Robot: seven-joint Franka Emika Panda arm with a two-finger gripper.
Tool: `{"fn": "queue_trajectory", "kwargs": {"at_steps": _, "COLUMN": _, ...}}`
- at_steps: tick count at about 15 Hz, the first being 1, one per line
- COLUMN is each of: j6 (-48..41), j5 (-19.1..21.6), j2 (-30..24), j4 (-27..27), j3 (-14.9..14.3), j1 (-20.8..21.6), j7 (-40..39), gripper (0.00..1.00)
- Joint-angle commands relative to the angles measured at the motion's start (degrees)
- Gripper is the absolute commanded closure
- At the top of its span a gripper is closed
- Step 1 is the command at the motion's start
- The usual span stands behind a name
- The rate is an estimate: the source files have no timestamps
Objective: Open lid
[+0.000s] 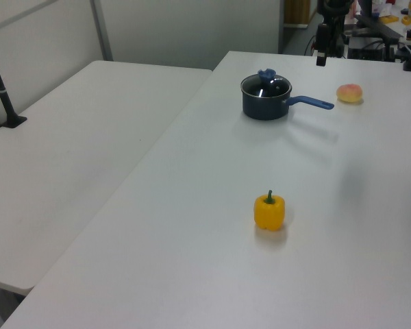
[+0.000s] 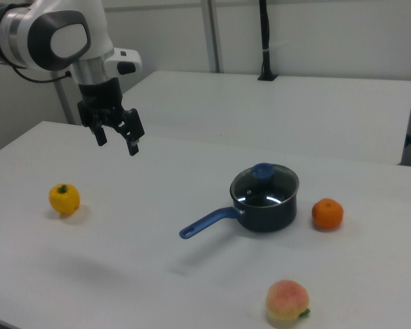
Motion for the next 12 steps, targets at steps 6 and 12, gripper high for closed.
{"fn": "queue_trajectory", "kwargs": {"at_steps": 6, "j6": 0.3, "j5": 0.1, "j2": -1.1, "j4": -0.6, "j3": -1.1, "j1": 0.7, "j7": -1.2, "gripper": 0.0}}
{"fn": "queue_trajectory", "kwargs": {"at_steps": 12, "j6": -0.9, "j5": -1.2, "j2": -0.3, "j4": -0.6, "j3": -1.1, "j1": 0.6, "j7": -2.6, "gripper": 0.0}}
